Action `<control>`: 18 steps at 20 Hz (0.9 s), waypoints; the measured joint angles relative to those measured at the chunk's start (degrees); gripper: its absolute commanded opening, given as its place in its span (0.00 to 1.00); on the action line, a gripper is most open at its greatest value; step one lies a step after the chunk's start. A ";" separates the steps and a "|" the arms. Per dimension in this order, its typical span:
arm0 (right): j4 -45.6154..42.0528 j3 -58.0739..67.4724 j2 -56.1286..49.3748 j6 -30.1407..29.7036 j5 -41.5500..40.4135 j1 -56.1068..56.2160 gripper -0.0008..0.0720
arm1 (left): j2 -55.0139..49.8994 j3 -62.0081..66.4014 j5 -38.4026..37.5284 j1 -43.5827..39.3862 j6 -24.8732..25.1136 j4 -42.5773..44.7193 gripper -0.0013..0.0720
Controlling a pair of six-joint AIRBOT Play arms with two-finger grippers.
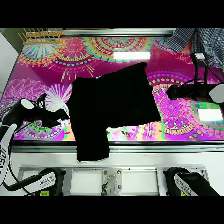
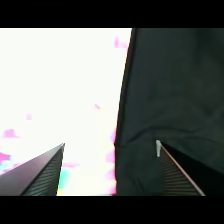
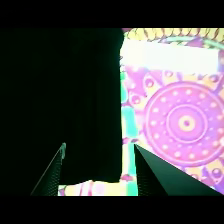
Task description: Fold the clothes and pants, and hang the long-sleeved shirts on hangers.
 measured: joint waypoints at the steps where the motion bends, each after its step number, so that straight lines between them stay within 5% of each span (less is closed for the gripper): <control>1: 1.07 -0.76 0.57 0.00 -0.02 0.00 0.66 | 0.15 -1.31 1.14 0.11 0.90 -1.81 0.87; 10: 4.68 -2.49 1.92 0.00 -0.02 0.00 0.66 | -3.08 -3.61 5.97 -3.91 4.09 -9.88 0.83; 11: 4.74 -2.54 1.92 0.02 -0.02 0.00 0.66 | -3.87 -3.17 6.03 -5.07 4.15 -9.90 0.51; 13: 4.83 -2.56 1.97 0.02 0.00 0.00 0.66 | -5.33 -2.45 6.34 -7.28 4.24 -9.42 0.03; 18: 1.57 -5.14 1.88 2.34 1.16 -2.23 0.66 | -3.89 -1.60 4.98 -9.11 4.55 -9.18 0.03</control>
